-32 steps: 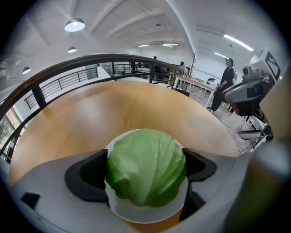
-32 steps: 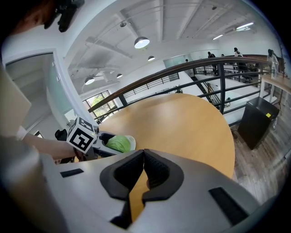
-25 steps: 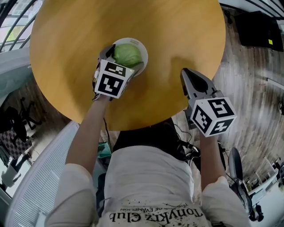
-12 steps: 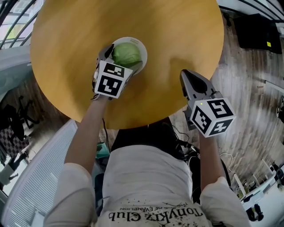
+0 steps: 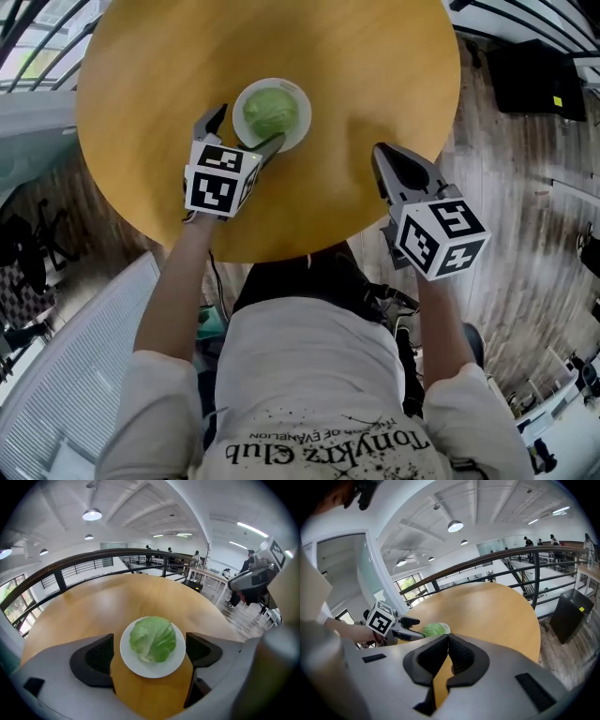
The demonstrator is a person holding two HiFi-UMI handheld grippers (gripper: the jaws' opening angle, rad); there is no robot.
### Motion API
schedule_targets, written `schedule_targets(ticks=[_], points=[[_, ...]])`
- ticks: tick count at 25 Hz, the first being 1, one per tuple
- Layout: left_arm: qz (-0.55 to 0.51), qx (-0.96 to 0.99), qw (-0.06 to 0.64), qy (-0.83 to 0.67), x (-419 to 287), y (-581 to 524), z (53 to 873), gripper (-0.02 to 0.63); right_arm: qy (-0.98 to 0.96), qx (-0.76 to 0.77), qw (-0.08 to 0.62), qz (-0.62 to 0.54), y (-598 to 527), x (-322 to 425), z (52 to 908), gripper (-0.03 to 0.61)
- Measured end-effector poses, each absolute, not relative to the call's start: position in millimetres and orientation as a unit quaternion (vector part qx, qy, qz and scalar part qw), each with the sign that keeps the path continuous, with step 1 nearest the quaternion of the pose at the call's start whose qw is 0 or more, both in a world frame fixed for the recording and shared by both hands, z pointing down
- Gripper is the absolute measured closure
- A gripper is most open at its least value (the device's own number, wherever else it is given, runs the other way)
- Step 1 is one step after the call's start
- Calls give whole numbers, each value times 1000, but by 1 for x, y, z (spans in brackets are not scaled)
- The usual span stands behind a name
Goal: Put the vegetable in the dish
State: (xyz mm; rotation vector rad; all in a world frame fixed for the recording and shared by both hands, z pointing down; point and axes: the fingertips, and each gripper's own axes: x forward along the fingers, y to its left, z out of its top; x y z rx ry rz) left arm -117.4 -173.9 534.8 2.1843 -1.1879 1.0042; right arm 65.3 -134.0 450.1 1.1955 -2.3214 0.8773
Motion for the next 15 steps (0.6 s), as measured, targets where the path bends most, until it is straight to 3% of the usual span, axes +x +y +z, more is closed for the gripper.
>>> schedule_targets(ticks=[11, 13, 15], points=[[298, 797, 252, -460, -120, -112, 431, 128, -838, 425, 181, 291, -101, 71, 400, 554], [289, 798, 247, -468, -117, -96, 418, 189, -838, 427, 178, 289, -95, 75, 393, 554], [278, 795, 234, -485, -118, -86, 407, 341, -841, 431, 173, 277, -93, 78, 384, 554]])
